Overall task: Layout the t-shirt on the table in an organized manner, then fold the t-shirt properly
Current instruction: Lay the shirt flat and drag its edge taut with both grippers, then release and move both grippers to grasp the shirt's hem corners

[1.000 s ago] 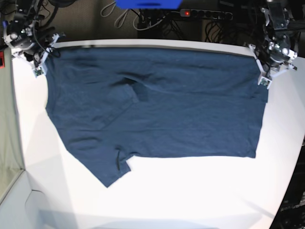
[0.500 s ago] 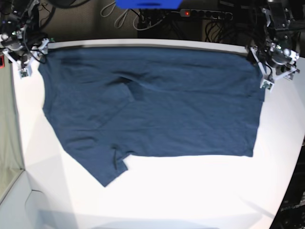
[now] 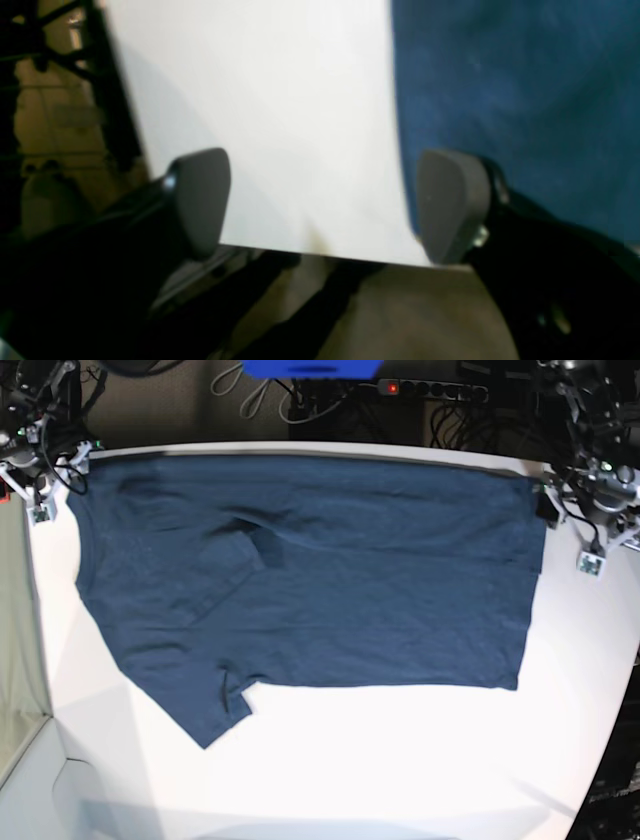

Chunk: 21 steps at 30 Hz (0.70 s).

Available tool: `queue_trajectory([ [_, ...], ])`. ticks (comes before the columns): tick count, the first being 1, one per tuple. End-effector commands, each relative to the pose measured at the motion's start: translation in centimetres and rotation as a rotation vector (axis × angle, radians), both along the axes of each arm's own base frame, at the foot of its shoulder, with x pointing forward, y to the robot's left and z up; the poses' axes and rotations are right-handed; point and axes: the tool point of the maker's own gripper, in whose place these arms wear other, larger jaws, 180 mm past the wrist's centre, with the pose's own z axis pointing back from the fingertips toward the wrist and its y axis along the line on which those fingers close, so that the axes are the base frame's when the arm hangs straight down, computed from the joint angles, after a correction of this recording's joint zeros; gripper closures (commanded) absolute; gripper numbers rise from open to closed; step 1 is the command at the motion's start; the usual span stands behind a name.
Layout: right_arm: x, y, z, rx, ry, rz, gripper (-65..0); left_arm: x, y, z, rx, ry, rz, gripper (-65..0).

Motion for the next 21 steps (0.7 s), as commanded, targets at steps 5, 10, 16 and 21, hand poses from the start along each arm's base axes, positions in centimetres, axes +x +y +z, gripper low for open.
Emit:
queue_trajectory([
  [5, 1.4, 0.2, 1.0, -0.023, -0.026, 0.055, -41.7, 1.0, 0.4, 1.5, 0.025, -0.043, -0.003, -56.1],
  [10, 1.6, 0.3, 1.0, -0.022, -0.030, 0.061, -41.9, 1.5, 0.4, 1.7, 0.022, -0.057, 0.000, -56.4],
  [16, 4.3, 0.4, 2.2, -0.020, -0.098, 0.059, -42.0, 2.9, 0.4, 2.7, 0.021, -0.098, 0.001, -56.7],
  [21, 7.7, 0.5, 4.0, -0.020, -0.188, 0.057, -42.2, 4.2, 0.4, 3.8, 0.022, -0.139, 0.001, -56.7],
])
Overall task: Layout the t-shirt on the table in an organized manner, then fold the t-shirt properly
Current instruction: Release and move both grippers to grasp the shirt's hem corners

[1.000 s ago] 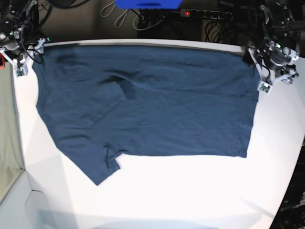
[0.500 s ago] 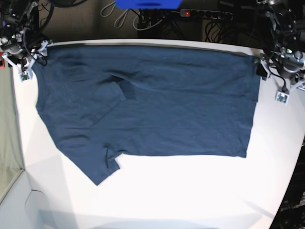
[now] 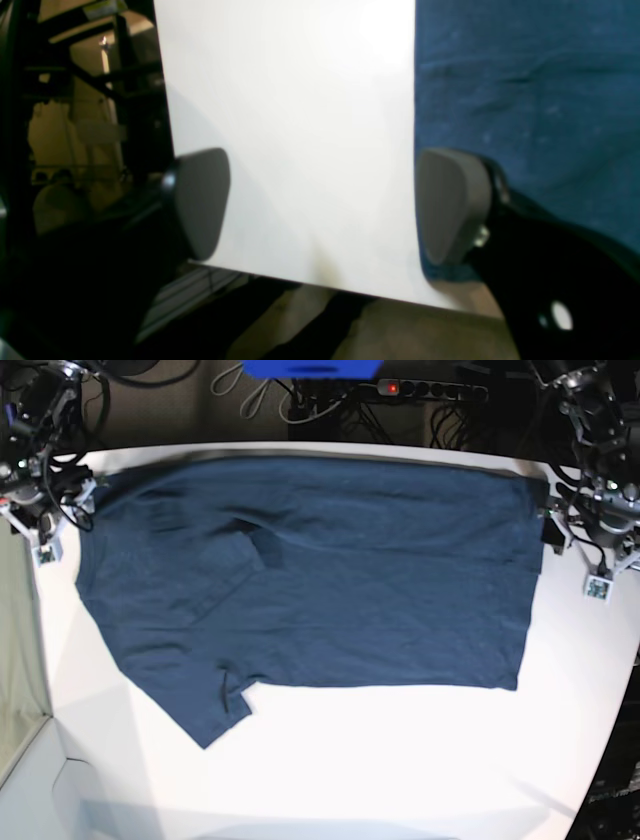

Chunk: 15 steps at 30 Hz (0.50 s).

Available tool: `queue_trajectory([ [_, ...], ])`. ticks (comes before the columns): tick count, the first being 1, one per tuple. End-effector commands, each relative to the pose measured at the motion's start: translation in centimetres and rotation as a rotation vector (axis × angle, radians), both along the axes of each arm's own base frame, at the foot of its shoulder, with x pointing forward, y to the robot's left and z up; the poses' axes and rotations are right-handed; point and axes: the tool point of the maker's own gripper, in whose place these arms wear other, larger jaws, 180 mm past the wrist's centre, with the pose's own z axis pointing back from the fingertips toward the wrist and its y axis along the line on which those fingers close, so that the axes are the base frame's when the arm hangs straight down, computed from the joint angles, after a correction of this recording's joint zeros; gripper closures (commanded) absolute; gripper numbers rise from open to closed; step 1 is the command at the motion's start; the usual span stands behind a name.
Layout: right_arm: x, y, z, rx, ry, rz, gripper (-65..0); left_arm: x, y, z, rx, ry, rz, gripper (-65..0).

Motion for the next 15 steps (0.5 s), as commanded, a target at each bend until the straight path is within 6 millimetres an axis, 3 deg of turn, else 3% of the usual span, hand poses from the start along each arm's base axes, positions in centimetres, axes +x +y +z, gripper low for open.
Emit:
queue_trajectory([
  [1, 1.8, -0.5, 1.9, -0.021, -0.072, 0.006, -42.2, 1.3, 0.3, 1.8, 0.019, -0.063, -0.007, -56.7],
  [8, 3.9, -1.5, 3.9, -0.058, -0.121, 0.022, -42.2, 2.6, 0.4, 2.9, 0.019, -0.107, -0.001, -56.7],
  [12, 4.5, -0.7, 3.7, -0.061, -0.115, 0.065, -42.2, 3.6, 0.4, 3.6, 0.014, -0.138, 0.000, -56.7],
  [15, 7.0, 1.3, 4.4, -0.050, -0.150, 0.129, -42.2, 5.2, 0.3, 5.1, 0.011, -0.190, -0.002, -56.7],
])
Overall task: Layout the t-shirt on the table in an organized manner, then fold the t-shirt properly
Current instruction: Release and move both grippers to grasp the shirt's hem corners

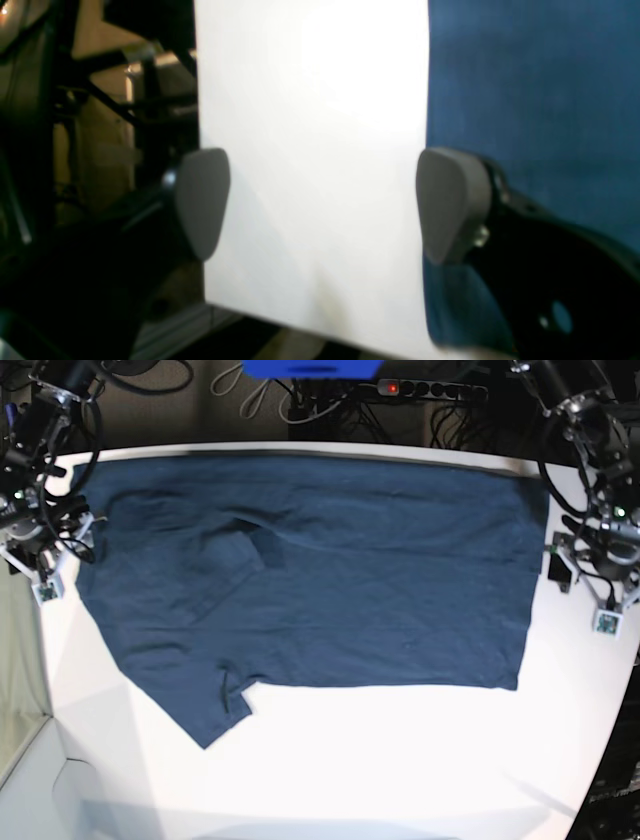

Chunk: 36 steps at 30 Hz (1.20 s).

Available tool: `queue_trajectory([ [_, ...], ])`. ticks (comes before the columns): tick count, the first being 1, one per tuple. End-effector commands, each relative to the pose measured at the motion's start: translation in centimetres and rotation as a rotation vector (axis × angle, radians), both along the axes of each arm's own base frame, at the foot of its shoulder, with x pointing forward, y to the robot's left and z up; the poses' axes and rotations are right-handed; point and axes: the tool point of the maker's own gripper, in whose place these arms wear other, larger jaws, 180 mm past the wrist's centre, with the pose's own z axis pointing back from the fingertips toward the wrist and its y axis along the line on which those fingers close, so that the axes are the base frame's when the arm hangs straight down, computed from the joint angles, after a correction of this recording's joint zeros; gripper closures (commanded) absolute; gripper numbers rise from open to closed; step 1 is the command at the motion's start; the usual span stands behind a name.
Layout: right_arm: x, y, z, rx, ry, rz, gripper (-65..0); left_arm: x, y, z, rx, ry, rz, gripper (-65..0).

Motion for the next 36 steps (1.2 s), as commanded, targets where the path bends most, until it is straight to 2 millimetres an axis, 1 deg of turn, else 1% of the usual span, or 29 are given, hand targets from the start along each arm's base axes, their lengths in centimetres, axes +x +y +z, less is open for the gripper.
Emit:
queue_trajectory([
  [1, 2.3, 0.3, 2.0, -0.005, -0.078, 0.029, -42.2, 1.4, 0.2, 2.0, 0.016, -0.065, -0.004, -56.7],
  [3, 4.3, 1.7, 2.2, 0.019, -0.094, 0.064, -42.2, 2.7, -0.1, 2.1, -0.020, -0.089, 0.002, -56.7],
  [5, 7.0, 3.1, 2.6, 0.045, -0.114, 0.102, -42.2, 4.3, -0.3, 2.3, -0.058, -0.111, 0.010, -56.7],
  [7, 9.4, 4.4, 2.6, 0.076, -0.112, 0.135, -42.1, 6.0, -0.3, 2.4, -0.093, -0.124, 0.016, -56.7],
  [8, 11.0, 5.0, 2.7, 0.092, -0.112, 0.151, -42.1, 7.0, -0.2, 2.3, -0.115, -0.126, 0.020, -56.7],
  [13, 15.8, 6.4, 2.0, 0.187, -0.071, 0.168, -42.1, 11.0, -0.6, 1.6, -0.218, -0.159, 0.006, -56.7],
  [16, 17.5, 6.4, 1.5, 0.251, -0.105, 0.166, -42.2, 12.2, -0.9, 0.7, -0.261, -0.204, -0.020, -56.7],
  [17, 18.0, 6.5, 1.5, 0.275, -0.131, 0.168, -42.2, 12.8, -1.1, 0.7, -0.276, -0.235, -0.032, -56.7],
  [18, 18.4, 6.8, 1.3, 0.300, -0.156, 0.171, -42.2, 13.2, -1.3, 0.4, -0.294, -0.255, -0.041, -56.7],
  [20, 19.0, 7.0, 1.2, 0.341, -0.204, 0.173, -42.2, 13.7, -1.7, -0.8, -0.333, -0.278, -0.052, -56.8],
  [22, 19.3, 7.2, 0.9, 0.373, -0.241, 0.173, -42.2, 14.0, -2.0, -1.7, -0.362, -0.297, -0.058, -56.8],
  [24, 19.3, 6.6, 1.1, 0.377, -0.275, 0.171, -42.2, 14.1, -2.3, -2.6, -0.387, -0.304, -0.060, -56.8],
  [28, 19.4, 6.6, 1.5, 0.399, -0.353, 0.180, -42.1, 14.1, -2.6, -3.9, -0.418, -0.302, -0.058, -56.8],
  [31, 19.6, 6.8, 2.1, 0.413, -0.406, 0.188, -42.0, 14.0, -2.8, -4.6, -0.432, -0.297, -0.056, -56.8],
  [33, 19.4, 6.0, 1.8, 0.401, -0.432, 0.141, -42.0, 13.9, -2.8, -5.0, -0.439, -0.287, -0.053, -56.8],
  [36, 19.2, 4.5, 1.4, 0.374, -0.484, 0.063, -42.0, 14.1, -2.9, -4.9, -0.443, -0.302, -0.056, -56.8],
])
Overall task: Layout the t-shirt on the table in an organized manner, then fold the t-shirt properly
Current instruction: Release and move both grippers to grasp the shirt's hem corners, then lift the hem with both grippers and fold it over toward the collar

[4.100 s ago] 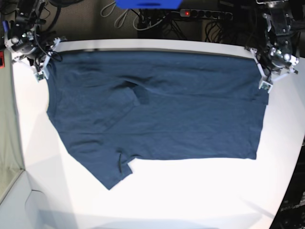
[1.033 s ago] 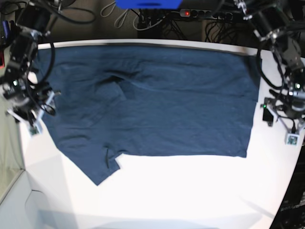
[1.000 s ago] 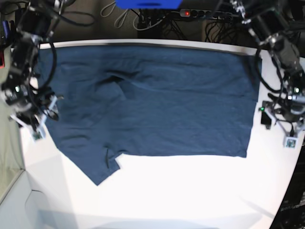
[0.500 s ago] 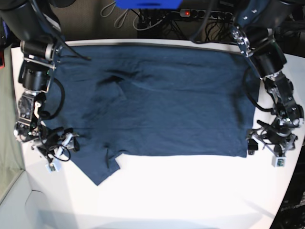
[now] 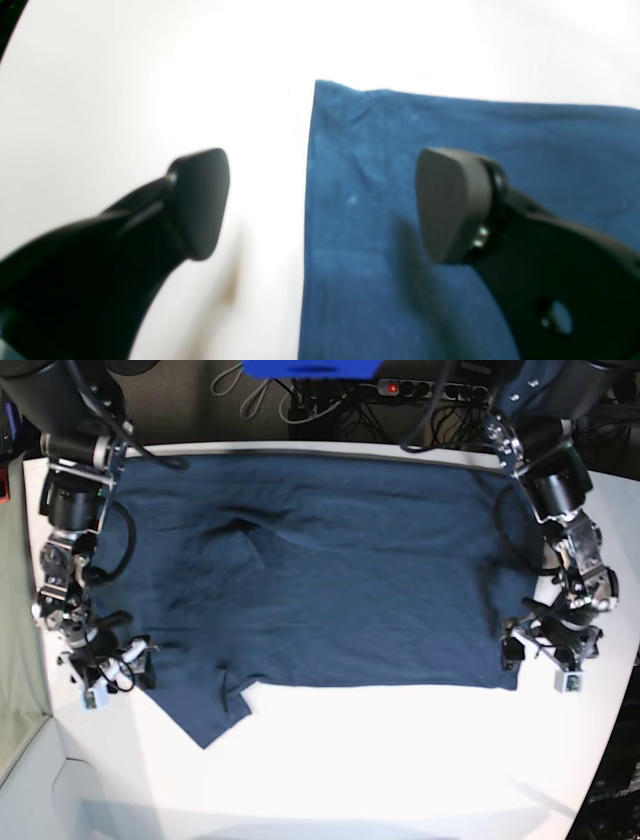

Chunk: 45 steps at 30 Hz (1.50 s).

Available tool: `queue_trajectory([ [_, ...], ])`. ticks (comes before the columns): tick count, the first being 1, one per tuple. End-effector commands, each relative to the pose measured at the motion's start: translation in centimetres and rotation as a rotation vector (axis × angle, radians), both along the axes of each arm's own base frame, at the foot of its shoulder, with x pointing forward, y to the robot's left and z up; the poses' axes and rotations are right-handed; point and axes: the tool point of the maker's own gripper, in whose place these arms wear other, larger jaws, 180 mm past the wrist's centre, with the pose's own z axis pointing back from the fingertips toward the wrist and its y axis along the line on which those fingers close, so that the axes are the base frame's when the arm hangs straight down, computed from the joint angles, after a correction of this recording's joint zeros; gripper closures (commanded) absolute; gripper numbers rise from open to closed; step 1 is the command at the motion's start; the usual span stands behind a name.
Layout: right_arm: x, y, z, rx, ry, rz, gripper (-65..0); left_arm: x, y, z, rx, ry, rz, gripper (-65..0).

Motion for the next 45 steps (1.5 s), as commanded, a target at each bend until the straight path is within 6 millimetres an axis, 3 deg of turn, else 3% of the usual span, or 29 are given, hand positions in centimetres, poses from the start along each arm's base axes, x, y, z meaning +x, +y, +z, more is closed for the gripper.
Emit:
queue_trajectory([
  [1, 1.1, -1.0, 2.4, -0.003, -0.088, -0.026, -42.0, 1.5, 0.8, 2.8, 0.012, -0.093, 0.008, -56.8],
  [6, 1.1, -4.2, 2.9, -0.047, -0.160, -0.210, -42.2, 1.6, 0.7, 2.9, 0.010, -0.102, 0.007, -56.8],
  [10, 0.9, -4.3, 2.1, -0.039, -0.141, -0.216, -42.2, 1.6, 0.6, 2.6, 0.005, -0.097, 0.008, -56.8],
  [16, 0.3, -4.4, -3.1, 0.032, 0.016, -0.251, -42.2, 1.2, 0.4, 1.2, -0.017, -0.062, 0.009, -56.8],
  [23, 0.3, -4.9, -3.5, 0.036, 0.032, -0.262, -41.8, 1.2, 0.9, 1.4, -0.008, -0.064, 0.012, -56.8],
  [25, 0.3, -4.9, -3.5, 0.036, 0.032, -0.262, -41.2, 1.8, 1.2, 2.3, -0.002, -0.082, 0.014, -56.8],
  [29, 0.2, -4.8, -3.7, 0.034, 0.039, -0.259, -31.7, 2.1, 1.4, 2.6, -0.002, -0.087, 0.016, -56.8],
  [32, 0.1, -4.4, -4.0, 0.027, 0.050, -0.245, -19.4, 3.4, 1.0, 3.1, -0.028, -0.094, 0.015, -56.8],
  [37, -0.7, -3.6, -5.2, 0.011, 0.085, -0.216, -2.0, 3.8, 0.4, 1.9, -0.071, -0.062, 0.014, -56.8],
  [45, -1.5, -3.6, -6.1, 0.009, 0.104, -0.217, 0.0, 3.8, -0.9, -1.4, -0.048, 0.041, -0.025, -56.8],
])
